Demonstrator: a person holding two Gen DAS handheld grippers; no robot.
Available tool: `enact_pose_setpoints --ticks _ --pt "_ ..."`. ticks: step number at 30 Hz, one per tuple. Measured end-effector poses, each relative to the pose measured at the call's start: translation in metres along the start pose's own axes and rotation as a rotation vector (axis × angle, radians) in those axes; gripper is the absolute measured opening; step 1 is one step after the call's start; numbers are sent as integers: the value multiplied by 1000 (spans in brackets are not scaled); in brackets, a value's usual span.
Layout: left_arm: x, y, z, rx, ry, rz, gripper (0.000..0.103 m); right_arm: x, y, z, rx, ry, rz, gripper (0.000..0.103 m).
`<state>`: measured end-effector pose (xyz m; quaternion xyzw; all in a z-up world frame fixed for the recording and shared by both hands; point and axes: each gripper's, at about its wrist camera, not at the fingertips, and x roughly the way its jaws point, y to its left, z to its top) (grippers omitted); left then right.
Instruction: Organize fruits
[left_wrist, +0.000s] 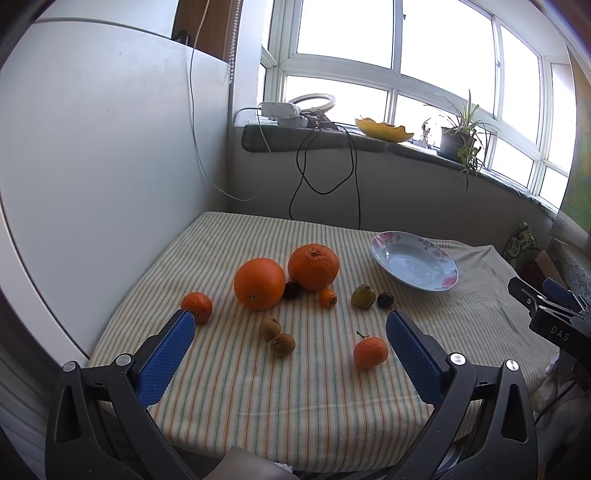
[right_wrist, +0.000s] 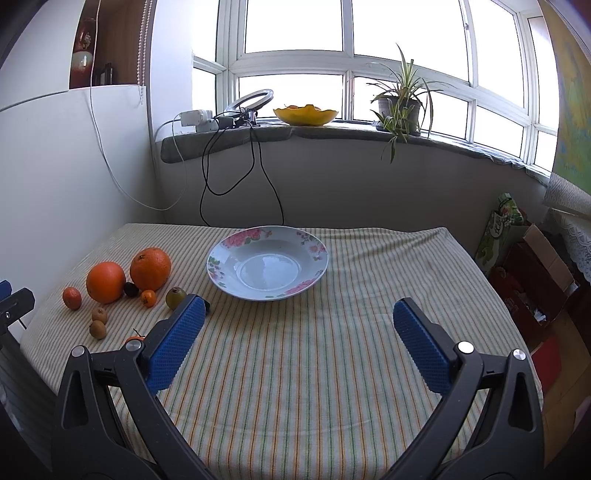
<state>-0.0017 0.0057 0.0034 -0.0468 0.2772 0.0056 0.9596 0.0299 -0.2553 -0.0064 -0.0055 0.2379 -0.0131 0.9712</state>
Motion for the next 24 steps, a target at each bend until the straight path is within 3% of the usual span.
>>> enact_pose_setpoints --ticks 24 --pt "-1 -2 1 -1 -7 -5 103 0 1 -1 2 2 0 103"
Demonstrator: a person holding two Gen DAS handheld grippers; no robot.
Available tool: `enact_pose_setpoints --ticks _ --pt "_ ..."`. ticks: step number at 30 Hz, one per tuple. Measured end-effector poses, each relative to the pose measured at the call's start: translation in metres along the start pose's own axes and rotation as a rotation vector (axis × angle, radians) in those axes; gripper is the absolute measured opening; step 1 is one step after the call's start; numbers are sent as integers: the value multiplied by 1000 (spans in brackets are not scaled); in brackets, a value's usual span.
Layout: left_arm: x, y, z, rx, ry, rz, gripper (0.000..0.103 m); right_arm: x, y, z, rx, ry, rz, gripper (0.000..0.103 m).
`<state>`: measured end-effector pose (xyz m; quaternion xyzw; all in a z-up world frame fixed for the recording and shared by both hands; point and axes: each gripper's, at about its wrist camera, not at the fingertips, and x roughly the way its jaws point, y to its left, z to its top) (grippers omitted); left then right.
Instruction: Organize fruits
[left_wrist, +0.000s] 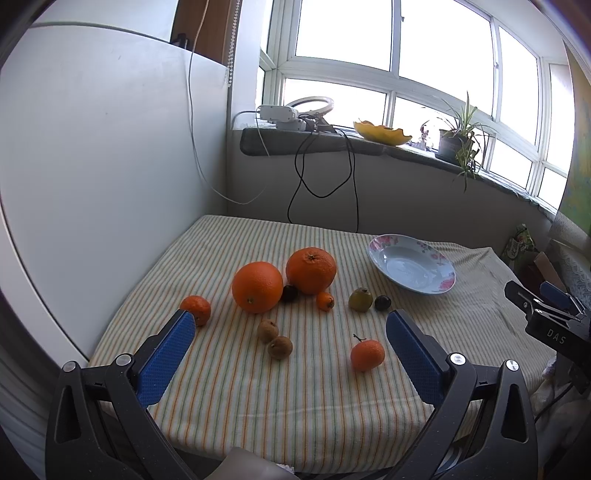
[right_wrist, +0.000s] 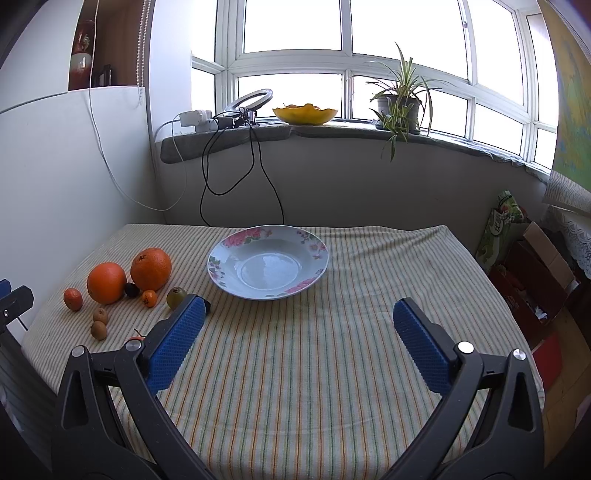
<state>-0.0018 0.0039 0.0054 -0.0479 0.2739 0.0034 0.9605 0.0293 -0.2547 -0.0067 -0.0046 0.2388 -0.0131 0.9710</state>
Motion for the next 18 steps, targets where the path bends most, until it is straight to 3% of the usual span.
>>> enact_pose_setpoints --ticks 18 --pt "3 0 0 -1 8 -4 103 3 -1 -3 5 11 5 103"
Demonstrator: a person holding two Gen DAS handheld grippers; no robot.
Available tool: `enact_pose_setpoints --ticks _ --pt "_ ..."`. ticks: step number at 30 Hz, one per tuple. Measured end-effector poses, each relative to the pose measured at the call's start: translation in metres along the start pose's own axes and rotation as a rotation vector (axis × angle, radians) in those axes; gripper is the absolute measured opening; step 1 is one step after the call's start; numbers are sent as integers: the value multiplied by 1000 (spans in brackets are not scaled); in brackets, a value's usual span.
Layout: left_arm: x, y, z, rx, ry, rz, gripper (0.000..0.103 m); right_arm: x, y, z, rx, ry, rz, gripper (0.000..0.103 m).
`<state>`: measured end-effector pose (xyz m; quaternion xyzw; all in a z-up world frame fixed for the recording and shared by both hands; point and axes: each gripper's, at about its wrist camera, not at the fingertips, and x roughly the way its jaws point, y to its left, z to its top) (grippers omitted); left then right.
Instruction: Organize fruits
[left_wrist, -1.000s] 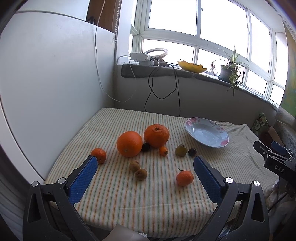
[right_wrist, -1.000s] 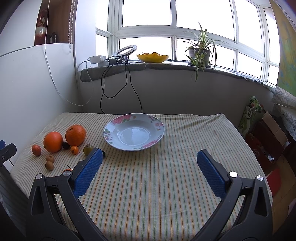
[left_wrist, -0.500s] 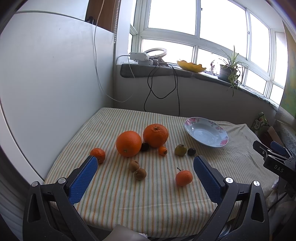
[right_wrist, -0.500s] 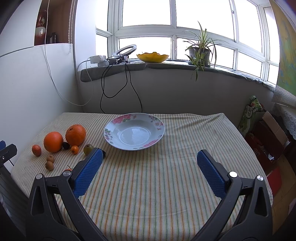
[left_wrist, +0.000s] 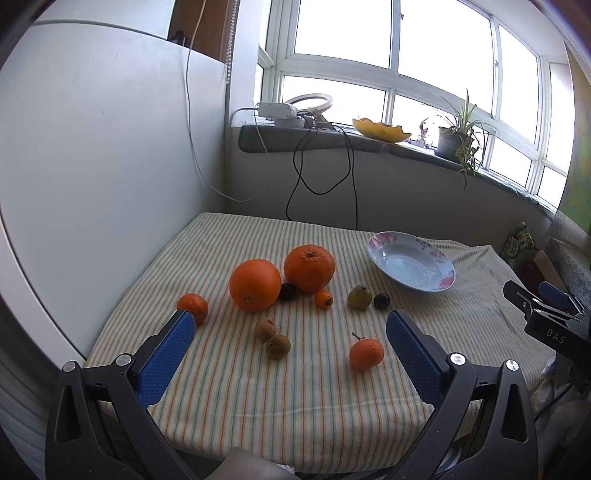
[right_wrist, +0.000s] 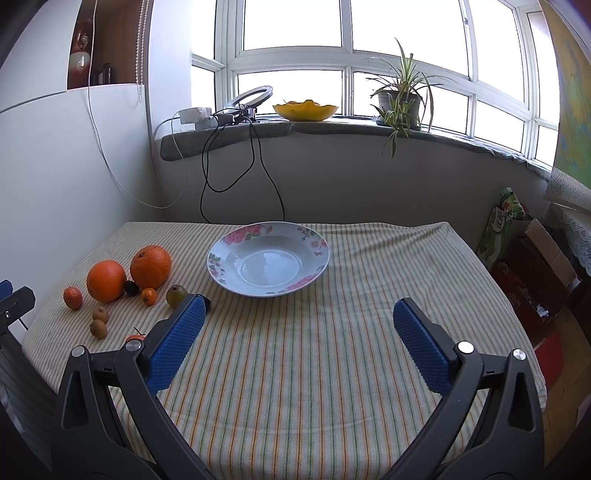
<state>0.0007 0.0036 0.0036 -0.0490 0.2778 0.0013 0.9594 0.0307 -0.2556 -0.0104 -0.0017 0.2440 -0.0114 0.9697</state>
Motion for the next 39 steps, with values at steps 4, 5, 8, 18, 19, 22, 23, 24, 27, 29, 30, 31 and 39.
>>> enact_pose_setpoints --ticks 4,5,8,18,19,22,23,24,27,29,30,31,39 --pt "1 -1 0 0 2 0 103 1 0 0 1 4 1 103" --pt "1 -1 0 -1 2 1 103 1 0 0 -1 5 1 103" --pt "1 -1 -1 0 3 1 103 1 0 0 -1 4 1 103" --pt "9 -1 2 -2 21 -1 103 12 2 1 -6 28 8 103" --pt "11 0 2 -3 24 -3 103 14 3 2 -9 33 13 103" --pt "19 6 5 -16 42 -18 103 22 8 8 -32 46 35 103" --pt "22 8 6 -21 48 -20 103 24 9 10 -37 45 44 103" --pt "25 10 7 -26 56 -21 103 26 10 12 -40 48 62 103" --pt "35 18 8 -42 84 -54 103 35 14 19 -32 62 145 103" --pt "43 25 10 -70 104 -82 102 42 16 23 -22 79 203 103" --pt "46 28 10 -83 113 -90 102 47 18 26 -17 90 238 103" --pt "50 32 11 -92 118 -91 102 52 21 28 -14 102 265 103" --pt "83 67 11 -226 177 -139 94 95 49 51 -31 197 427 103"
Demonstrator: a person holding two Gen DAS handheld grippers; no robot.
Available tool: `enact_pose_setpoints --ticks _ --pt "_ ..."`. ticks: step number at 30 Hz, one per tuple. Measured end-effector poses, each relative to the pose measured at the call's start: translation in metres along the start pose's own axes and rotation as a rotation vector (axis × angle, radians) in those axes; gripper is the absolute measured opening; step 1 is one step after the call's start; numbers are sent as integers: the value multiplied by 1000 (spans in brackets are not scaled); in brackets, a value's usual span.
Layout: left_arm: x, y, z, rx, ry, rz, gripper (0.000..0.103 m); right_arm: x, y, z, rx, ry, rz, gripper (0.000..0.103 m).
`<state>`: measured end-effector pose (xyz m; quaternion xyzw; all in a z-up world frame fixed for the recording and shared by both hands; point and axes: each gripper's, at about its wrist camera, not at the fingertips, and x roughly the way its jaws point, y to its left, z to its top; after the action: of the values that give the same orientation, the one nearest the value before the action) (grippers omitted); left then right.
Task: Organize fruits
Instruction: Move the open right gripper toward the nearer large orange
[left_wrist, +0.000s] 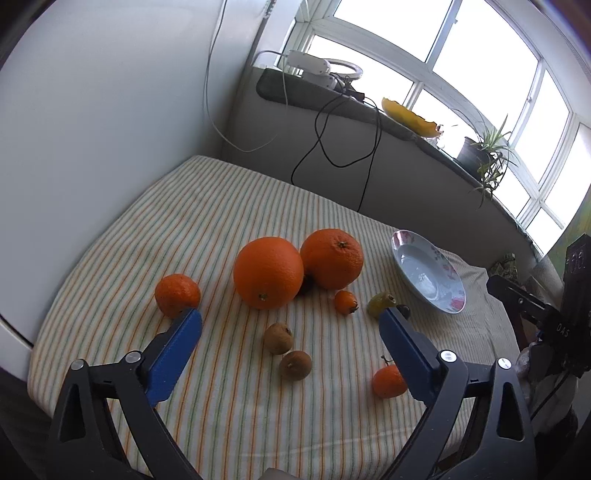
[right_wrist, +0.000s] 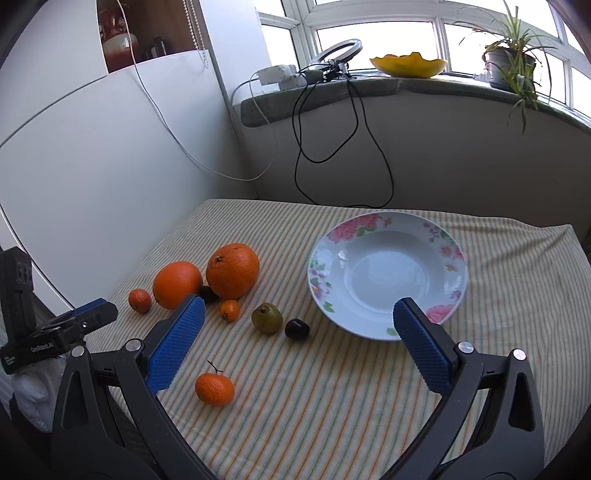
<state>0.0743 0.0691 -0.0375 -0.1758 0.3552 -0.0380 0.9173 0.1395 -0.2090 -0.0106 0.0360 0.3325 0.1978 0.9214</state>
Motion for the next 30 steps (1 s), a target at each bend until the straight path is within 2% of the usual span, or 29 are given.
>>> enact_pose_setpoints --ticks 5,9,19,22,30 --pt "13 11 5 -15 22 -19 87 24 12 21 20 69 136 103" --pt "19 15 11 -1 25 -32 85 45 26 29 47 140 232 103" --pt "37 26 24 34 47 -59 78 86 61 33 53 258 317 103" --pt "42 28 23 37 62 -73 78 99 64 34 92 308 349 97" --pt "53 35 25 28 88 -107 78 125 74 32 146 396 382 92"
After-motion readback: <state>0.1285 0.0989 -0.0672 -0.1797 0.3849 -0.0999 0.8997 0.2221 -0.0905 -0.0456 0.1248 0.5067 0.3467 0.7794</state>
